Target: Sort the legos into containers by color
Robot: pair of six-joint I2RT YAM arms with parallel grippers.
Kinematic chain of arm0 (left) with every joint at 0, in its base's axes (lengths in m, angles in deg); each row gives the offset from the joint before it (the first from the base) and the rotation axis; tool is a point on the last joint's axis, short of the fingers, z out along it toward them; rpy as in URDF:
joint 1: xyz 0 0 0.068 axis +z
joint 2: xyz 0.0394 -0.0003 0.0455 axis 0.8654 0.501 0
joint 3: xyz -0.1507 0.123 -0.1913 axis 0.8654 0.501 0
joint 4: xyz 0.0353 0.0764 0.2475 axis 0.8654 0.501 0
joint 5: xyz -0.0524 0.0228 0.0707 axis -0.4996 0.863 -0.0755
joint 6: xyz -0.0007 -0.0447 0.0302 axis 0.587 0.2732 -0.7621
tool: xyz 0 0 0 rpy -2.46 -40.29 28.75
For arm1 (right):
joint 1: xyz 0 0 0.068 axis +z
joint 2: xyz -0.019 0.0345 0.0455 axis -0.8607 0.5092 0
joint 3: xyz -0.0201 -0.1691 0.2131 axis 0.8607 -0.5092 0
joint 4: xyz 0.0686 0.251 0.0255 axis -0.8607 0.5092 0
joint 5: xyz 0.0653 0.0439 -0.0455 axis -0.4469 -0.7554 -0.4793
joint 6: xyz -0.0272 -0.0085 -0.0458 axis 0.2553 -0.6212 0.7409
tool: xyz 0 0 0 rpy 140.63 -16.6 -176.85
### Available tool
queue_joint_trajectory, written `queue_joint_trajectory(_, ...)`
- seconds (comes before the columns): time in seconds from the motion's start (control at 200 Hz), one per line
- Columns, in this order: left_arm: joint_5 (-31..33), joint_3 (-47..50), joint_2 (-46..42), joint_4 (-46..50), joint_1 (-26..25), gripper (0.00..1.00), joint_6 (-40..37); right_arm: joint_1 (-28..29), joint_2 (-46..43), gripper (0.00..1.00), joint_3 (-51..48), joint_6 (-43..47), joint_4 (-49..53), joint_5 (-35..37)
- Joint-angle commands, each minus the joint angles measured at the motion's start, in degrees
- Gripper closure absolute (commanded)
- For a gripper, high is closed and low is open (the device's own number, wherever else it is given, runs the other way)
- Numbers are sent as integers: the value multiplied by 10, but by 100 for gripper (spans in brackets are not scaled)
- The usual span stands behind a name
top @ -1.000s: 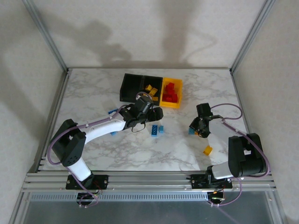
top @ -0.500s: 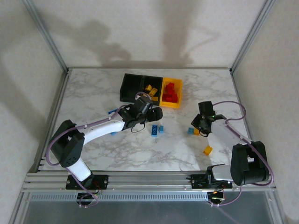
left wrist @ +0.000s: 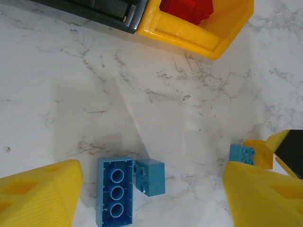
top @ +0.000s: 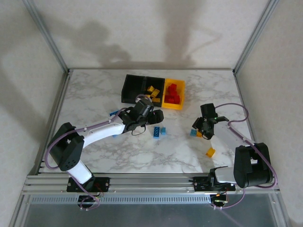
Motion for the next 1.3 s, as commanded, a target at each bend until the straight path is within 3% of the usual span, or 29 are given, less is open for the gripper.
queue_joint_trajectory(0.0, 5, 6, -12, -10, 5, 22, 7, 5, 16, 40, -16, 7, -8, -7)
queue_joint_trajectory(0.125, 7, 5, -11, -7, 4, 22, 8, 6, 30, 43, -19, 9, -18, -10)
queue_joint_trajectory(0.486, 5, 1, -8, -5, 5, 22, 7, 6, 29, 70, -17, 7, -17, 8)
queue_joint_trajectory(0.961, -14, 22, -29, -37, 20, 22, 16, 19, -57, 71, 51, 1, 46, 11)
queue_joint_trajectory(1.297, -40, 68, -85, -56, 69, 22, 27, 104, 13, 71, 150, -8, 25, 14)
